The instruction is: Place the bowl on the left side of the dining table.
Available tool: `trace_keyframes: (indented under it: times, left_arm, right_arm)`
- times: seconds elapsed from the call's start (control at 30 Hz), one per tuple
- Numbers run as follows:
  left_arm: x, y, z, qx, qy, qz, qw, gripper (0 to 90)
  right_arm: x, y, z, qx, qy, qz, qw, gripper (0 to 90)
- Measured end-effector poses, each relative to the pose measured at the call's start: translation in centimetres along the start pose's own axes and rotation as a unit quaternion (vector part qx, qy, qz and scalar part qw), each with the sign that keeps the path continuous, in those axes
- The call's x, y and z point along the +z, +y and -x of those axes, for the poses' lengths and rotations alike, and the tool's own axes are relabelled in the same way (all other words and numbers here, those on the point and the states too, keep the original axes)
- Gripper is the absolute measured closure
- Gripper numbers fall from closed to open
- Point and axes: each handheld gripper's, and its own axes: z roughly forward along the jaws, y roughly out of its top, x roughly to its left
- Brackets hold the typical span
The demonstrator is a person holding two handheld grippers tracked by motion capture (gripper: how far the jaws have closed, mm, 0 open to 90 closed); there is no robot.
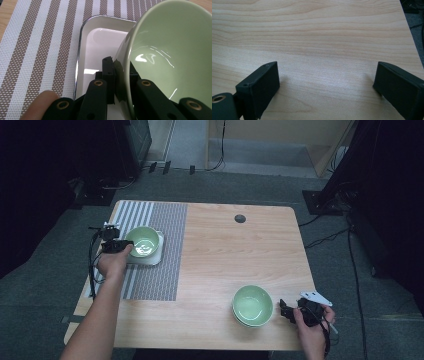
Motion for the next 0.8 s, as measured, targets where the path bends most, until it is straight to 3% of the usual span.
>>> trace_keyframes:
  times: [0.2, 0.37, 0.5, 0.67, 0.77, 0.8]
  left_arm:
    - [0.21, -0.03, -0.36, -0.015, 0.002, -0.013, 0.9998, 83.9]
    - [0.17, -0.2, -0.1, -0.001, 0.013, 0.0, 0.9999, 79.7]
    - [-0.04, -0.16, -0.04, -0.015, -0.004, 0.007, 0.9999, 58.3]
    - [-0.19, -0.46, 0.22, -0.002, 0.009, 0.015, 0.9998, 35.0]
    - [-0.36, -0.63, 0.36, -0.003, 0.006, 0.021, 0.9998, 22.5]
    - [-0.54, -0.69, 0.37, -0.004, -0.003, 0.023, 0.9997, 18.4]
  right_arm:
    - [0.03, 0.01, 0.01, 0.0, 0.0, -0.001, 1.0, 4.2]
    - [0.06, 0.04, 0.01, 0.001, 0.0, -0.003, 1.0, 3.4]
    - [0.07, 0.04, 0.01, 0.001, -0.001, -0.004, 1.0, 2.6]
    - [0.08, 0.05, 0.01, 0.001, -0.001, -0.004, 1.0, 2.5]
    - [0.09, 0.05, 0.01, 0.001, -0.001, -0.004, 1.0, 2.5]
    - [0.09, 0.05, 0.01, 0.001, -0.001, -0.004, 1.0, 2.5]
